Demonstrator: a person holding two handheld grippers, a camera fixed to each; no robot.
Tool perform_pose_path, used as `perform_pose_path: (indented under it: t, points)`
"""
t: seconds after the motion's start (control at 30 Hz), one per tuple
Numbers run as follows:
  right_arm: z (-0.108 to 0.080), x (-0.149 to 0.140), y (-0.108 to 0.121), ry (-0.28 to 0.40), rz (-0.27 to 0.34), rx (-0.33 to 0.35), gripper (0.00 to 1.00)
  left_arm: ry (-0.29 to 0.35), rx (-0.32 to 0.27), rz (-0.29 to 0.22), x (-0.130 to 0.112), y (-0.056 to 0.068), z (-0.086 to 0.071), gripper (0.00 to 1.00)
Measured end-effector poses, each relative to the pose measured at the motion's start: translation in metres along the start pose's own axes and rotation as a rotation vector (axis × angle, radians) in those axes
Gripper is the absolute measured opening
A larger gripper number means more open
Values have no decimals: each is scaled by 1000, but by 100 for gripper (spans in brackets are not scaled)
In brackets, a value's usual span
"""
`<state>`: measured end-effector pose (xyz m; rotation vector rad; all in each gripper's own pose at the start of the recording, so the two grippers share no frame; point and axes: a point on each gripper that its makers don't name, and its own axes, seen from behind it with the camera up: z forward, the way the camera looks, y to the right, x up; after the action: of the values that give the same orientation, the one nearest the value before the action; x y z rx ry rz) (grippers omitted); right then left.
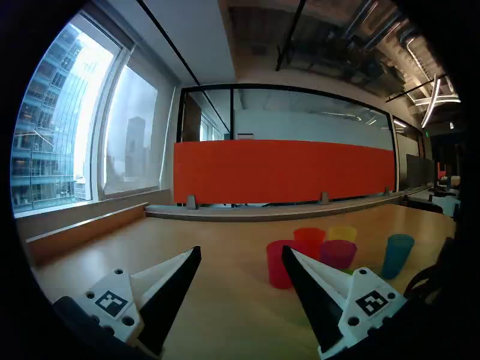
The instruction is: Pour water
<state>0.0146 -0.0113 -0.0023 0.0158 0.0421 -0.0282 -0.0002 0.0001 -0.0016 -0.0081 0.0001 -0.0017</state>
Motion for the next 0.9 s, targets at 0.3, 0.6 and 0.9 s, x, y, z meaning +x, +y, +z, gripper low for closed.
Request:
perform_pose_path:
  t: [0.3, 0.6, 0.9]
  points:
    - [1, -9, 5, -21, 4, -11, 100, 0, 0, 0, 0, 0, 0, 100]
    - [3, -15, 11, -40, 25, -18, 100, 0, 0, 0, -1, 0, 0, 100]
    - [2, -15, 12, -41, 27, -18, 100, 0, 0, 0, -1, 0, -1, 100]
